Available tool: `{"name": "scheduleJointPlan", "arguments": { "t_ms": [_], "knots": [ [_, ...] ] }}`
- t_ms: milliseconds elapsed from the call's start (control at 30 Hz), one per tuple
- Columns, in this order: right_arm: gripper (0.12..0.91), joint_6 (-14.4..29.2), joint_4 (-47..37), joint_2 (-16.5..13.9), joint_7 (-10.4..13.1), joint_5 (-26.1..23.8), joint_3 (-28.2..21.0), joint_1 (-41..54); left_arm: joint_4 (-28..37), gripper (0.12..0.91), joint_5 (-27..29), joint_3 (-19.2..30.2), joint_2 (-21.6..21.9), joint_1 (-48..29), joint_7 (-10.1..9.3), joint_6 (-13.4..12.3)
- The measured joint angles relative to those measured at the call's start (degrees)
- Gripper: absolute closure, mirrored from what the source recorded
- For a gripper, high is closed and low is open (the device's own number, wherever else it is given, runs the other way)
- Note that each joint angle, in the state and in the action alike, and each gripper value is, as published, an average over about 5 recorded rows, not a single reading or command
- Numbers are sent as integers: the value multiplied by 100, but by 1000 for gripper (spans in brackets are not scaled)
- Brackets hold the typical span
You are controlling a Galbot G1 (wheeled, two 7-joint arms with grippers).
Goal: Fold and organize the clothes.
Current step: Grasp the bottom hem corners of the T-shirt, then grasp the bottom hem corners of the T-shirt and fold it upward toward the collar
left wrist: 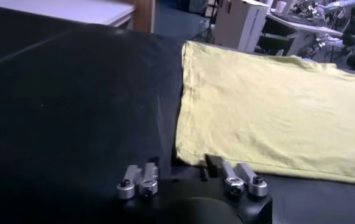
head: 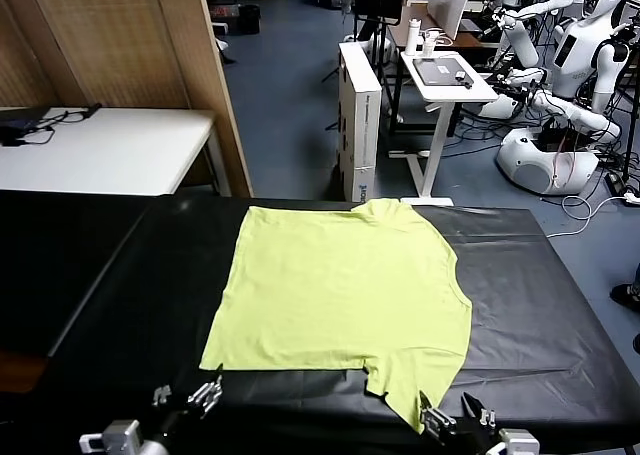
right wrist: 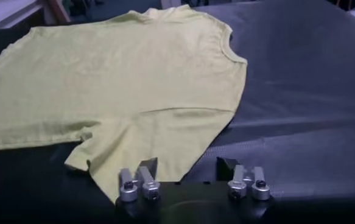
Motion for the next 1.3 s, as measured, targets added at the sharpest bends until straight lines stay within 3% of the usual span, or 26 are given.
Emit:
{"name": "scheduleJointPlan", "arguments": {
  "t_ms": [133, 233, 533, 800, 1100, 1300],
  "knots": [
    [855, -2, -2, 0, -3, 14, 16, -20, 12, 880, -2, 0, 4, -6, 4, 0],
    [887, -3, 8, 0, -5, 25, 36, -38, 18, 887, -8, 1, 8, -8, 4, 0],
    [885, -188, 306, -56, 156, 43, 118, -332, -31, 887, -33, -38, -16, 54, -65, -46],
    [885, -424, 700, -126, 276, 43, 234, -852, -476, 887, -54, -276, 57, 574, -111, -112],
    [885, -23, 882, -150, 55, 330, 469, -749, -834, 887, -123, -384, -43, 872, -101, -241],
    [885, 138, 765, -289, -165, 711, 725, -288, -878, 887, -432, -385, -145, 488, -216, -57]
  ]
}}
